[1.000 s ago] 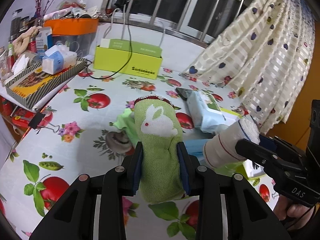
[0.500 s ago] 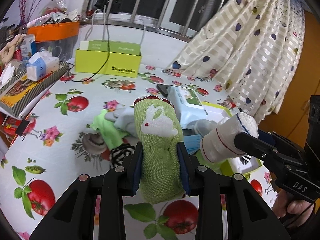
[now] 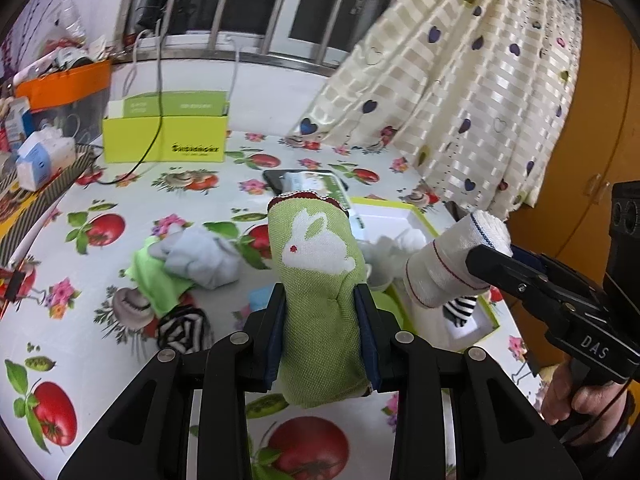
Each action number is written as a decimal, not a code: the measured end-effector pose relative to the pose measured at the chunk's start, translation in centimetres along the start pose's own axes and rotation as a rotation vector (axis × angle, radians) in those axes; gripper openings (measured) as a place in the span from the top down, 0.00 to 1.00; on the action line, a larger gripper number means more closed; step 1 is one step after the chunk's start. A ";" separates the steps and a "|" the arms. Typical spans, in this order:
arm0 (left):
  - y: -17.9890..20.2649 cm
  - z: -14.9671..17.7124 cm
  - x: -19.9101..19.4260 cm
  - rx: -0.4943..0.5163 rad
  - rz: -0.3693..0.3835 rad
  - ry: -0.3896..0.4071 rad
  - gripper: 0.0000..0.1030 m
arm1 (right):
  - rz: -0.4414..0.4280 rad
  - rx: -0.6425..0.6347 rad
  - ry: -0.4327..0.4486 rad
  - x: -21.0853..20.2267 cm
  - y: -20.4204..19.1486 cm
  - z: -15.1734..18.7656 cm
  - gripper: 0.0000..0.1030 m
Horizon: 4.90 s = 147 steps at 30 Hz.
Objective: Organize soft objects
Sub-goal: 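Carry the rabbit cloth and rolled sock over the white tray with both grippers, then lower the cream rolled sock into the tray and open the right gripper, then lower the green rabbit cloth into the tray and open the left gripper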
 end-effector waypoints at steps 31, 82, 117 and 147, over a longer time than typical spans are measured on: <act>7.1 -1.5 2.9 0.107 0.113 -0.024 0.67 | 0.163 0.139 0.039 -3.8 9.8 0.3 0.62; 12.9 1.1 11.2 0.179 0.190 -0.199 0.67 | 0.201 0.165 -0.156 1.6 15.0 3.0 0.62; 14.6 0.8 12.7 0.192 0.186 -0.220 0.66 | 0.204 0.206 -0.130 -1.2 17.1 5.2 0.48; 14.4 0.2 8.0 0.152 0.202 -0.150 0.58 | 0.190 0.186 -0.096 -3.8 13.8 5.0 0.48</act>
Point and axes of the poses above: each gripper's, at about its wrist camera, not at the fingertips, and x roughly the way its jaws point, y to its right, z to its underside, the point moved 6 cm from there along x, roughly the way its jaws point, and after that the axes turned 9 degrees about x, right-handed, at the moved point
